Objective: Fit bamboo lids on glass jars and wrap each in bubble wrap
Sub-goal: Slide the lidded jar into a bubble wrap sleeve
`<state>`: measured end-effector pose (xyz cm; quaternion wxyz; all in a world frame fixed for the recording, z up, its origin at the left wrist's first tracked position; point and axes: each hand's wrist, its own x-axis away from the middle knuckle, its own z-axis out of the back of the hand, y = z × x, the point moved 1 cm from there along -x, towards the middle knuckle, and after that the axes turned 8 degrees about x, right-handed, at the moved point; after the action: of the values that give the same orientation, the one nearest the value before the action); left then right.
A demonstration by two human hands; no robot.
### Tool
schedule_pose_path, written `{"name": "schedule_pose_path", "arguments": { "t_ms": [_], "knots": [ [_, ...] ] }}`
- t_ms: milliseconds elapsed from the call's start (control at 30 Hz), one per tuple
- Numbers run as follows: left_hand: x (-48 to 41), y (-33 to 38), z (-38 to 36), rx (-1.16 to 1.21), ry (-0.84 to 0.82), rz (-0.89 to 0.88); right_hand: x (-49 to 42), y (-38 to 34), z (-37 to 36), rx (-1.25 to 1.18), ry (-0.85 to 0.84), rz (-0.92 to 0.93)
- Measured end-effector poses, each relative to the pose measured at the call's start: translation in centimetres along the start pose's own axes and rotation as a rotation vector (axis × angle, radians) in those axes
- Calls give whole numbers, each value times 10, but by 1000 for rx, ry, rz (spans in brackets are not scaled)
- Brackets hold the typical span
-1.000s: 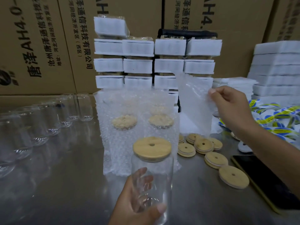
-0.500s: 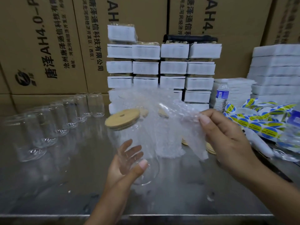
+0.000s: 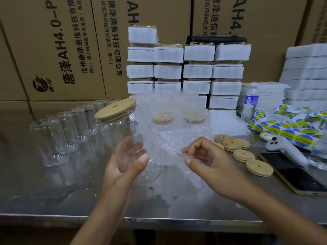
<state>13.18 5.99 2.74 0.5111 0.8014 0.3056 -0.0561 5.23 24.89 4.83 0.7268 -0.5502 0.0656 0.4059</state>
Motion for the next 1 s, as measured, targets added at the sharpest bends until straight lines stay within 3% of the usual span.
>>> {"name": "schedule_pose_path", "arguments": {
  "t_ms": [267,500,600,800,1000],
  "knots": [
    [-3,5,-3,-22,-34,-23,-3,23,-8,42,-4,-123],
    [-9,5,-12,-74,-82,-6,1,36,-10,246,-252,-219],
    [-13,-4,-22,-113,-108,24,-1,35,-13,213,-305,-227],
    [-17,-24,-31,-177,-137,86,-1,25,-5,51,-108,-163],
    [-20,-38,-42,-297,-146,119,-15,5,1,-45,-49,-138]
  ]
}}
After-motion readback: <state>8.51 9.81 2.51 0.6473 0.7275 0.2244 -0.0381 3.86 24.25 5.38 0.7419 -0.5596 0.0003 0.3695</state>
